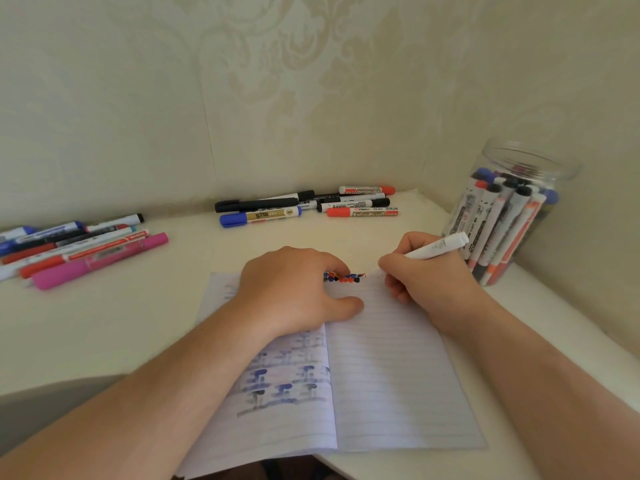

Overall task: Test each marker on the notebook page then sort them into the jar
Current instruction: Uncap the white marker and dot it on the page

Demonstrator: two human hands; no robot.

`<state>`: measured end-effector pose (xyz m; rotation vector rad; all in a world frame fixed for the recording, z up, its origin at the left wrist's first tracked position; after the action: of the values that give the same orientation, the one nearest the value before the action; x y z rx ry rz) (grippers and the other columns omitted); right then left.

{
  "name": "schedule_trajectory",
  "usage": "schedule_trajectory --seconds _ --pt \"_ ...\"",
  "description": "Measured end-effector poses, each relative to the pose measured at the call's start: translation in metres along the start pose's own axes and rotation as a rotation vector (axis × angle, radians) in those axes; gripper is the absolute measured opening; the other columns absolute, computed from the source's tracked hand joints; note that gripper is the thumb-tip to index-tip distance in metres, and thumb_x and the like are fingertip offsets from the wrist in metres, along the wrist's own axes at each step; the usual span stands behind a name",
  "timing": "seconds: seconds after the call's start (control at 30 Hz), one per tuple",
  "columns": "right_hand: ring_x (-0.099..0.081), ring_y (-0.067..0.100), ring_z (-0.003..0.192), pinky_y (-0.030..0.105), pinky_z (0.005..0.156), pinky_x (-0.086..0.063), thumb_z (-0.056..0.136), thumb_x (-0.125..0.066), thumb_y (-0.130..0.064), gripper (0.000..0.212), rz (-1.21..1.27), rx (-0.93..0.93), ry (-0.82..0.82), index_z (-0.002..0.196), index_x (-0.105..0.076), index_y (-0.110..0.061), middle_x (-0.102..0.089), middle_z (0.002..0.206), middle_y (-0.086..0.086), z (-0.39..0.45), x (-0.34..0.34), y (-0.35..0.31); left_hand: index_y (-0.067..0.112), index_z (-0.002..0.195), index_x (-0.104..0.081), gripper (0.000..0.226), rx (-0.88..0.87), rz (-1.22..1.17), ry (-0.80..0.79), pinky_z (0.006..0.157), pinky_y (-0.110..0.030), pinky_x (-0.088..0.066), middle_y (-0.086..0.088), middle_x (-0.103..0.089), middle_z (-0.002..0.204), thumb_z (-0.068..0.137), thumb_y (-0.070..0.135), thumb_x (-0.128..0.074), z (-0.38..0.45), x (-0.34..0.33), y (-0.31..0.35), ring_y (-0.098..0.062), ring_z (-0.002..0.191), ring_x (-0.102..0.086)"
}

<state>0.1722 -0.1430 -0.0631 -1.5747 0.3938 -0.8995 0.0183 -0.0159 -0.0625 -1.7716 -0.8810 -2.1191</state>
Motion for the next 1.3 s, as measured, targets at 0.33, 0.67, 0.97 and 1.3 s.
schedule_trajectory --seconds 0.33,0.67,0.97,1.3 --pt "-0.061 0.018 0.051 0.03 0.052 -0.049 0.08 -0.069 -0.005 0.015 -0.074 0.006 0.025 0.071 -0.059 -0.007 -0.07 0.063 0.014 -0.0016 -0.0037 -0.0004 0.059 0.13 -0.057 0.061 0.003 0.006 -0.012 0.082 -0.032 -0.046 0.022 -0.064 0.128 0.074 0.083 -0.058 -0.0007 0.0009 0.0009 -0.013 0.116 -0.058" --pt "-0.06 0.018 0.05 0.029 0.048 -0.047 0.082 -0.068 -0.002 0.017 -0.081 0.016 0.009 0.07 -0.057 -0.008 -0.069 0.062 0.015 -0.0036 -0.0037 -0.0024 0.059 0.13 -0.057 0.062 0.007 -0.002 -0.021 0.084 -0.033 -0.047 0.023 -0.064 0.128 0.074 0.084 -0.058 -0.0017 0.0012 0.0008 -0.012 0.115 -0.058" --pt "-0.063 0.017 0.052 0.029 0.05 -0.051 0.084 -0.07 -0.002 0.014 -0.052 0.032 -0.006 0.077 -0.058 0.003 -0.071 0.066 0.017 -0.0034 -0.0022 -0.0002 0.058 0.13 -0.057 0.061 0.01 -0.008 -0.028 0.08 -0.031 -0.044 0.022 -0.064 0.127 0.074 0.083 -0.059 -0.0024 0.0018 0.0014 -0.012 0.114 -0.057" --pt "-0.056 0.016 0.053 0.028 0.048 -0.045 0.083 -0.071 -0.005 0.014 -0.04 0.074 0.002 0.076 -0.059 -0.005 -0.065 0.063 0.009 -0.0039 -0.0026 0.0015 0.049 0.126 -0.045 0.067 0.018 -0.033 -0.009 0.067 -0.032 -0.038 0.019 -0.061 0.093 0.072 0.085 -0.06 -0.0015 -0.0018 -0.0004 -0.015 0.097 -0.059"
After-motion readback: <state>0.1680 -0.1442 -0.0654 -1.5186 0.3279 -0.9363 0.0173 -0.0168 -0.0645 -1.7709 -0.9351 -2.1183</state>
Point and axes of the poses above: each hand's wrist, its own z-axis towards the middle knuckle, its own x-axis out of the back of the hand, y = z × x, the point moved 1 cm from there along z, towards the middle knuckle
